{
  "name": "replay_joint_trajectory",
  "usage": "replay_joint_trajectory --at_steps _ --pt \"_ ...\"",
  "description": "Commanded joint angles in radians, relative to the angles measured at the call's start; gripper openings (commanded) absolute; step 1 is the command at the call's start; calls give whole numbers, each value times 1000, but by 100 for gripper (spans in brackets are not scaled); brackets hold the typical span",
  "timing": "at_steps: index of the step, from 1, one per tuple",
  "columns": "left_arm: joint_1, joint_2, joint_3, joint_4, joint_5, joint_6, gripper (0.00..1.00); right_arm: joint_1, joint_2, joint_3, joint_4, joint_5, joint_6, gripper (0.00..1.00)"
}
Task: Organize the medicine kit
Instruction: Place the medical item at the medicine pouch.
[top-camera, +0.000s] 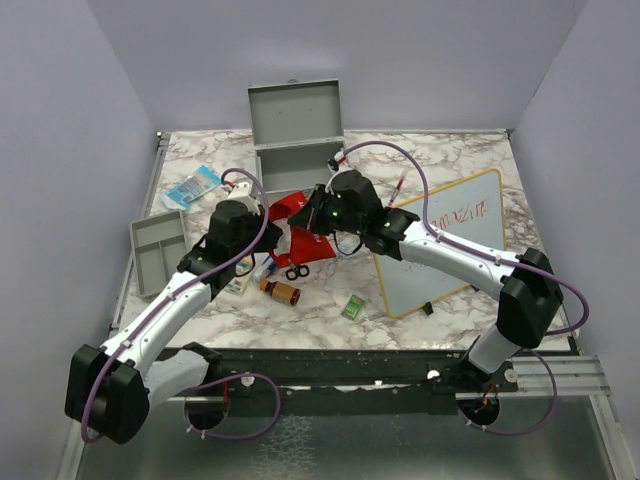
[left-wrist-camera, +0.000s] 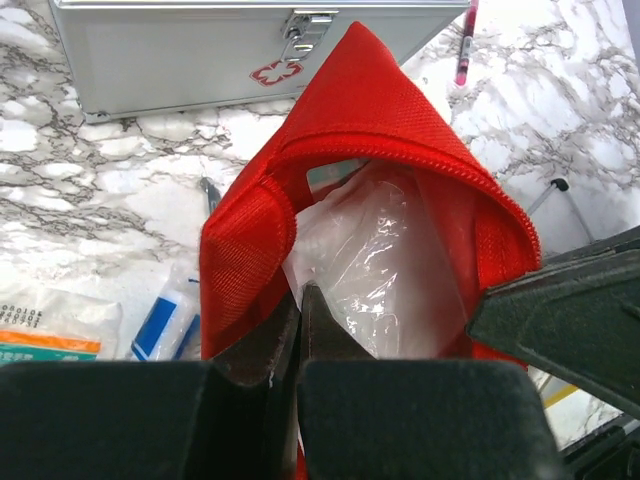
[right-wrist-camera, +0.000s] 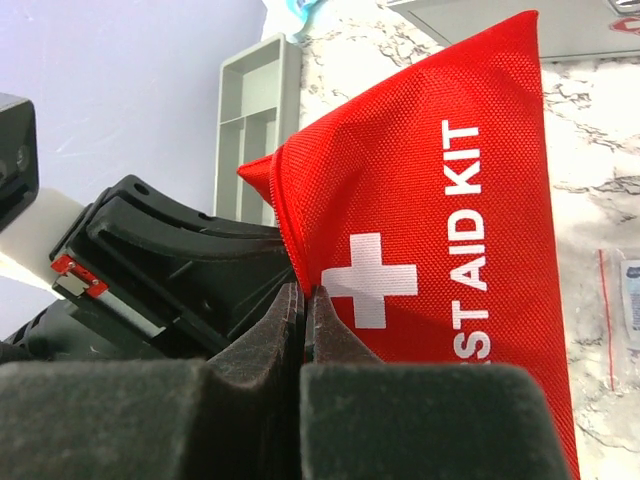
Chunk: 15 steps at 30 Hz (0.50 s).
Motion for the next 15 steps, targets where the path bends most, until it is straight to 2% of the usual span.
replay_joint_trajectory --at_steps 1,4,7,12,15 --pt "-4 -17 44 57 66 15 0 -1 9 12 81 -77 1 0" --pt "-4 -38 58 146 212 -80 0 -1 11 -1 114 -104 -4 0" --pt "-4 -68 63 197 266 -130 0 -1 -10 -34 157 -110 -7 0" --pt "-4 -63 44 136 181 -68 0 -1 -31 -42 167 -113 -7 1" --pt "-4 -52 42 79 149 -88 0 -1 -49 -59 185 -96 4 1"
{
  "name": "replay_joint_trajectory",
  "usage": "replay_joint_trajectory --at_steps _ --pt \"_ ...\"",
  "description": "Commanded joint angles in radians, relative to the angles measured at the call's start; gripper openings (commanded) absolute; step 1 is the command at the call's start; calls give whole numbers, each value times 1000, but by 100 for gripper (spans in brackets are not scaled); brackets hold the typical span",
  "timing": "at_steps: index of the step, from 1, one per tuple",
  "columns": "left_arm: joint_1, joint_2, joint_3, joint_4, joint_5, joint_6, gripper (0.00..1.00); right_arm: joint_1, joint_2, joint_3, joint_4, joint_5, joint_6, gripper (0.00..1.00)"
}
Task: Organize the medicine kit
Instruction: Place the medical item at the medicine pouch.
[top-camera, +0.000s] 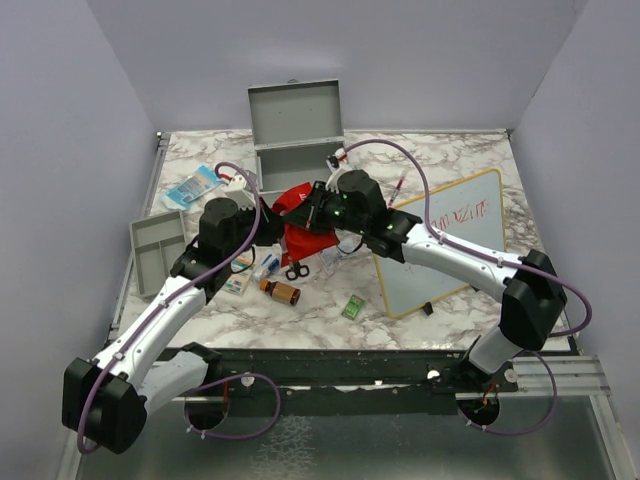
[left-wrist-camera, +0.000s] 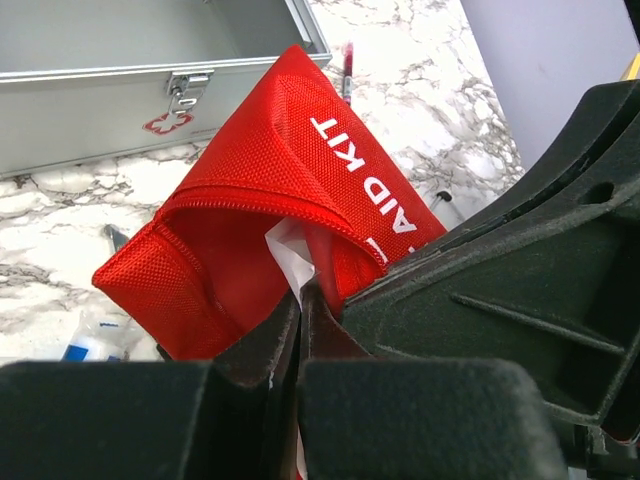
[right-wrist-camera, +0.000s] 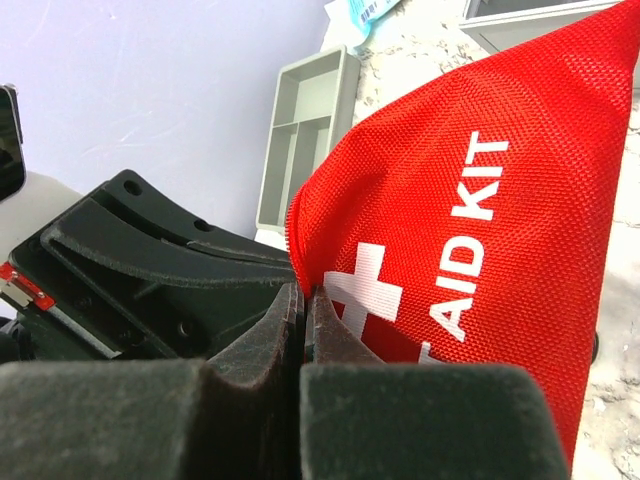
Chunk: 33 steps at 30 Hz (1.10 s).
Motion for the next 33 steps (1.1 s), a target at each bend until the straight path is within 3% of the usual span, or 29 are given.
replay_joint_trajectory --at_steps 1,8,14,22,29,33 --pt "-11 2 28 -43 -8 -29 6 4 -38 -35 59 -11 7 0" --pt "-11 -21 209 -309 -95 21 46 4 -81 -53 74 36 18 0" --pt "-11 -32 325 -432 12 15 65 1 -129 -79 87 90 34 0" --pt "-11 -95 429 -477 106 -26 76 -16 -120 -63 66 135 4 0" --pt "-11 -154 450 -611 -165 14 75 -34 -143 -81 101 124 5 1" --pt "-11 -142 428 -635 -195 7 68 -38 -167 -101 117 123 3 1"
